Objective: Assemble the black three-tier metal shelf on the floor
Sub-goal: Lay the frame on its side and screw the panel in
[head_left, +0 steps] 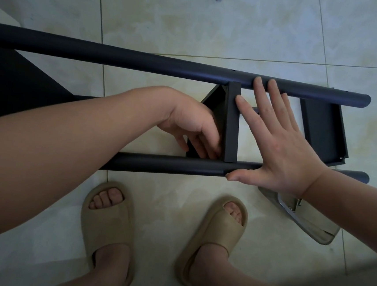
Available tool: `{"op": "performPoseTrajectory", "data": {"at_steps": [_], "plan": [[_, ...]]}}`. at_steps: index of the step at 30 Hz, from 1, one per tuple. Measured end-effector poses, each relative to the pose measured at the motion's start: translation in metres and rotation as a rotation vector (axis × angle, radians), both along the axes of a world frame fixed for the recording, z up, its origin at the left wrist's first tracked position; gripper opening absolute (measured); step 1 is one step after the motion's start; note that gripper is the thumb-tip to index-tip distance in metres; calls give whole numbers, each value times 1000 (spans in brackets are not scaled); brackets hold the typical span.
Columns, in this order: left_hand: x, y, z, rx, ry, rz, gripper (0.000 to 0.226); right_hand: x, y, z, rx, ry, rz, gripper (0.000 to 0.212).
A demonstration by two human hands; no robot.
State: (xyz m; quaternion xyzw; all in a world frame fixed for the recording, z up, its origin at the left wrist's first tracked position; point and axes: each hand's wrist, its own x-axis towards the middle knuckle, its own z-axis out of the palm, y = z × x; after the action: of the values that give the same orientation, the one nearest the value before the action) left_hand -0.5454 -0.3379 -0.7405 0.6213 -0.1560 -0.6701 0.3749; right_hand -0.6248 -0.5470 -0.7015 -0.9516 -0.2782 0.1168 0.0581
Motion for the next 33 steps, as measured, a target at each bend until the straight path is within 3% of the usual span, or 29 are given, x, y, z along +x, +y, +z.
{"op": "performPoseTrajectory", "data": {"at_steps": [9, 23, 29, 33], "plan": [[1, 2, -2, 6, -81, -8, 23, 0, 0, 1, 0, 4, -2, 119], [0, 1, -2, 0, -92, -16, 26, 0, 0, 0, 6, 1, 0, 118], [-2, -1, -1, -24, 17, -9, 27, -1, 0, 1, 6, -3, -1, 118], [-5, -2, -2, -15, -36, -17, 26, -1, 1, 2, 2, -2, -3, 119]]}}
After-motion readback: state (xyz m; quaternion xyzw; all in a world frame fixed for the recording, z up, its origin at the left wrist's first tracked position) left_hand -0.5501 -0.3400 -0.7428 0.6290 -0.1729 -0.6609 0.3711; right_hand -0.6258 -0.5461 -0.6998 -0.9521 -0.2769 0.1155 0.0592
